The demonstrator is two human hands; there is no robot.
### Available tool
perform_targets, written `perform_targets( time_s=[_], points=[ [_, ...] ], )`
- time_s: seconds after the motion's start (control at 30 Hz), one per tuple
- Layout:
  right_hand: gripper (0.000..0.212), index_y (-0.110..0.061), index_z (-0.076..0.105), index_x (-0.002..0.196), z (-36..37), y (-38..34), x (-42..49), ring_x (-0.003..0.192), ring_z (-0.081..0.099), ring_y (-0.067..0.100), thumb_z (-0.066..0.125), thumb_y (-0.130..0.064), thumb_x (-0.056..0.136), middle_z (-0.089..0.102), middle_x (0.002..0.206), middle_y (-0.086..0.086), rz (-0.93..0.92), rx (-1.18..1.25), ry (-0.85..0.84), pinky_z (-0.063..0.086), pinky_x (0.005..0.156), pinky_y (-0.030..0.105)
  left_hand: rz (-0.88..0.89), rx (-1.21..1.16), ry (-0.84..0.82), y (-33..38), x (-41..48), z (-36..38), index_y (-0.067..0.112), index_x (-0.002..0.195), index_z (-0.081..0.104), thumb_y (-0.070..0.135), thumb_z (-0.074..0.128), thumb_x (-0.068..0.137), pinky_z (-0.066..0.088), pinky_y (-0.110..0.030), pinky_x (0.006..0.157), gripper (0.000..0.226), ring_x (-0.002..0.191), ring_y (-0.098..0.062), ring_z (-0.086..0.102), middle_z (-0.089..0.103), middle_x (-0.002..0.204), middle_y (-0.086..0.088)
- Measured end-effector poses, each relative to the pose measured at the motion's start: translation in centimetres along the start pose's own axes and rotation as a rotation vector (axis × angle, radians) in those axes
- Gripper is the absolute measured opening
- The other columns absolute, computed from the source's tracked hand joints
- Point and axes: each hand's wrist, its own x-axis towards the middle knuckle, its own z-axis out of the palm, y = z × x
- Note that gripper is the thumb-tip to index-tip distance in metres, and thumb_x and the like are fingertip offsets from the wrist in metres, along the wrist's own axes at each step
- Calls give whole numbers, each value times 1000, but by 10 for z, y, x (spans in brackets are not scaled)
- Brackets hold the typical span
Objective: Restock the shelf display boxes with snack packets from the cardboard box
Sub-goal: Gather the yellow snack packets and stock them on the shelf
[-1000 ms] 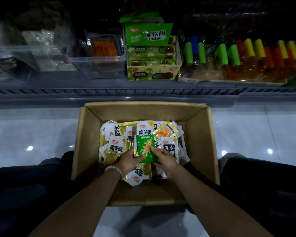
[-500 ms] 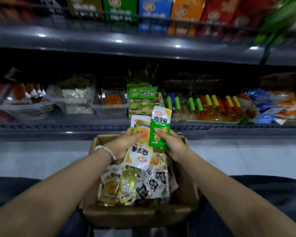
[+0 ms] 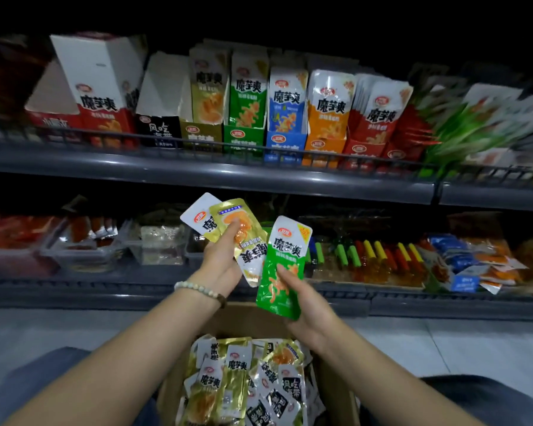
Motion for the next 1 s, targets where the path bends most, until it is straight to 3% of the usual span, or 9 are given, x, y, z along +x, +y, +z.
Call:
perform_targets(
  time_s=[0.17, 0.3, 0.47, 0.57, 0.67, 0.8, 0.87, 0.93, 1.0],
  points=[
    [41, -10, 58, 115, -7, -17, 4, 87, 68, 23, 74, -14, 78, 72, 101, 8, -143, -113, 221, 51, 69, 32, 50, 71, 5, -2, -5, 4, 3, 122, 57, 7, 64, 88, 55, -43, 78, 34, 92, -26, 67, 66, 117, -16],
    [38, -19, 58, 108, -29, -55, 7, 94, 64, 24, 77, -11, 76, 69, 106, 7, -305, -124, 331, 48, 90, 41, 35, 400, -100, 0, -21, 3, 3, 116, 62, 9, 78, 73, 52, -43, 91, 47, 98, -25, 67, 71, 106, -12],
    [35, -13, 64, 110, -42, -87, 3, 78, 72, 21, 72, -3, 78, 75, 94, 6, -401, -296, 223, 57, 66, 34, -27, 794, -316, 9, -39, 5, 12, 105, 67, 22, 71, 82, 53, -38, 91, 25, 90, -20, 70, 75, 98, -6],
    [31, -14, 64, 107, -42, -87, 1, 78, 72, 20, 70, -2, 80, 75, 93, 5, -432, -341, 210, 59, 69, 36, -32, 792, -348, 12, -37, 3, 12, 103, 67, 27, 59, 92, 56, -40, 84, 20, 78, -21, 72, 75, 92, -9],
    [21, -10, 62, 107, -39, -74, 7, 81, 69, 23, 64, -6, 87, 73, 94, 8, -339, -151, 217, 57, 73, 39, 50, 667, -269, 3, -35, 1, 13, 107, 64, 29, 56, 94, 58, -38, 77, 22, 81, -21, 72, 75, 95, -8],
    [18, -7, 63, 106, -28, -61, 9, 77, 68, 20, 60, -16, 90, 72, 93, 10, -127, -30, 138, 54, 65, 30, 148, 609, -157, -12, -30, -2, 22, 116, 60, 43, 54, 93, 46, -48, 100, 32, 105, -23, 65, 71, 109, -1],
    [29, -10, 65, 107, -25, -54, 12, 91, 68, 22, 68, -26, 84, 73, 99, 9, -132, -96, 159, 52, 86, 36, 177, 569, -126, -16, -29, 0, 20, 117, 59, 36, 50, 97, 44, -48, 103, 27, 106, -22, 65, 71, 110, -1],
    [40, -16, 66, 109, -23, -46, 13, 109, 62, 26, 73, -37, 76, 72, 108, 5, -141, -181, 161, 36, 107, 50, 184, 560, -113, -17, -29, 3, 18, 117, 60, 34, 51, 97, 44, -47, 103, 28, 107, -23, 64, 71, 111, -2],
    [33, -15, 65, 112, -20, -39, 15, 104, 65, 26, 68, -30, 83, 72, 106, 5, -140, -159, 128, 41, 104, 48, 167, 563, -149, -18, -31, 6, 18, 116, 62, 34, 54, 95, 45, -47, 102, 27, 105, -23, 65, 72, 109, -2]
  ],
)
